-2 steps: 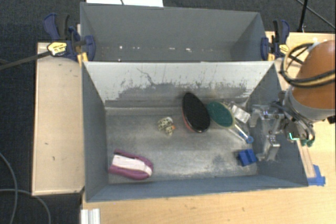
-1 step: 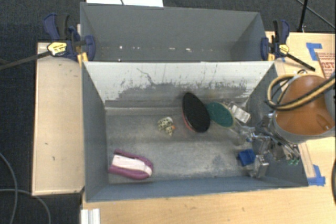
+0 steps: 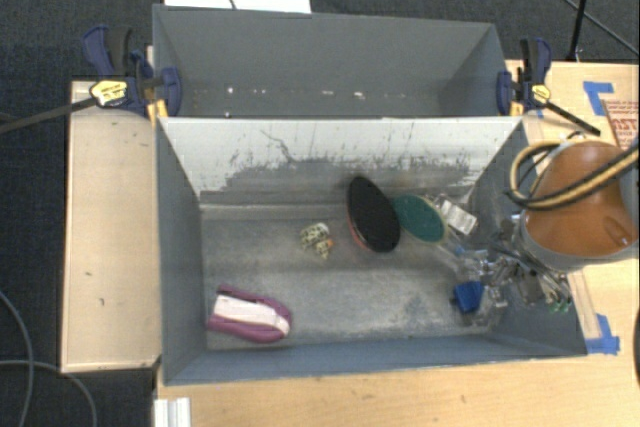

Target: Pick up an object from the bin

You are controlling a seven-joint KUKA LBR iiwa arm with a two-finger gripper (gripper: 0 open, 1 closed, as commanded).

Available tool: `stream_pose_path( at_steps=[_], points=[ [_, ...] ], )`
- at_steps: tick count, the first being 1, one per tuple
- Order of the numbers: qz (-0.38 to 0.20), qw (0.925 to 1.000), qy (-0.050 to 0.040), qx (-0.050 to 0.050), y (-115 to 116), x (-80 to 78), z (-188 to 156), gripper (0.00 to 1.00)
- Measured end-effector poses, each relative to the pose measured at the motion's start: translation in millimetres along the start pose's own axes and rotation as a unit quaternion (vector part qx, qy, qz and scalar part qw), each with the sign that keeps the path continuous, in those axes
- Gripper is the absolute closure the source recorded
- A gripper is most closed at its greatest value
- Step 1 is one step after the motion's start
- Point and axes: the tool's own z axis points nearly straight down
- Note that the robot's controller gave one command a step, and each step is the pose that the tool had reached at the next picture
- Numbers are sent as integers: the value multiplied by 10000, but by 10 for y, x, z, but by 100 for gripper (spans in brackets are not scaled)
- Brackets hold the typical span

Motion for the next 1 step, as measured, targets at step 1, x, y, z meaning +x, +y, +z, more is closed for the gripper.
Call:
stream_pose_path(
  at_steps=[1],
  points=[
    [-120,9999,-36,17,-42,-4,-1559,100]
  ],
)
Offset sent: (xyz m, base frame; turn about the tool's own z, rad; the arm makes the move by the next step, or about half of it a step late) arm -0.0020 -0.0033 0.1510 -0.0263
